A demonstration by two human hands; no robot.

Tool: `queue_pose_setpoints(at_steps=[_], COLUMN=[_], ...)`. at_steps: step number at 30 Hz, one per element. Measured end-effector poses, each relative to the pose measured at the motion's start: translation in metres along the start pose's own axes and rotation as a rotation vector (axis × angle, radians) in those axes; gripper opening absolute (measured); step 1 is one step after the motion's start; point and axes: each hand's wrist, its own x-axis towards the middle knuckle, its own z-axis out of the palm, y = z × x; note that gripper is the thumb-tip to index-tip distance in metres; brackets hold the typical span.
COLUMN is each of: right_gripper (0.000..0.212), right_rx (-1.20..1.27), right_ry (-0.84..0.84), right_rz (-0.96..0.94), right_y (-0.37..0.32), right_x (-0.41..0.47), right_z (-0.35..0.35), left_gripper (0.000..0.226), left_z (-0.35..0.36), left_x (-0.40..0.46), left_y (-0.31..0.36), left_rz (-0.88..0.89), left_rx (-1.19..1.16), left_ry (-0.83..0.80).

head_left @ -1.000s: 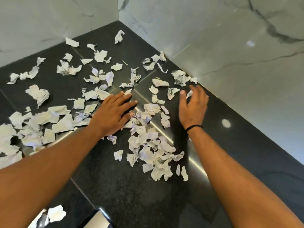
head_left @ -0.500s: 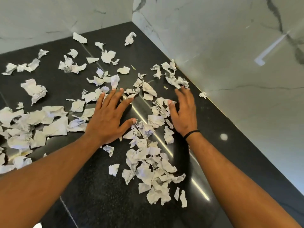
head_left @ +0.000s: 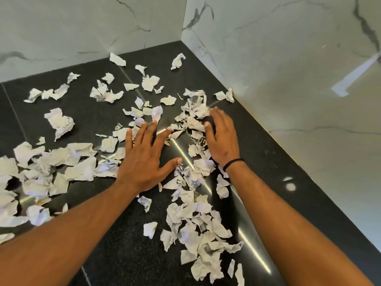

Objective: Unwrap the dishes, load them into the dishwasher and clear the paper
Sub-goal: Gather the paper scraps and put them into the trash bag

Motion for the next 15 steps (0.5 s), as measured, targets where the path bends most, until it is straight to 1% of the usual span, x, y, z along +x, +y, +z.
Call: queue_pose_setpoints(at_steps=[2, 3, 4, 6, 8, 9, 11, 15], right_gripper=[0.047, 0.05, 0.055, 0.067, 0.07, 0.068, 0.06, 0.054], right_rx=[-0.036, -0.05, -0.073, -0.125, -0.137, -0.146, -0.194, -0.191], right_ry=[0.115, 0.121, 0.088, -0.042, -0.184, -0.24, -0.31, -0.373], right_rz=[0.002, 0.037, 0.091, 0.216, 0.286, 0.275, 0.17, -0.061], right_y=[-0.001, 0.0, 0.003, 0.011, 0.015, 0.015, 0.006, -0.026], right_x=[0.021, 0.035, 0.05, 0.078, 0.095, 0.097, 0.087, 0.041], right_z=[-0.001, -0.003, -0.004, -0.004, -0.003, 0.0, 0.009, 0.026], left_gripper=[0.085, 0.085, 0.085, 0.085, 0.084, 0.084, 0.084, 0.083], left_z=[0.0, -0.001, -0.001, -0.001, -0.001, -0.001, 0.0, 0.001], left_x=[0.0, 0.0, 0.0, 0.0, 0.0, 0.0, 0.0, -0.001], left_y=[0.001, 0.001, 0.001, 0.001, 0.0, 0.0, 0.001, 0.0], left_rz=[0.002, 0.004, 0.004, 0.001, -0.003, -0.003, -0.002, -0.007], left_rx=[0.009, 0.018, 0.025, 0.035, 0.035, 0.032, 0.025, 0.032], left_ry=[-0.005, -0.009, -0.013, -0.018, -0.013, -0.008, 0.0, 0.031])
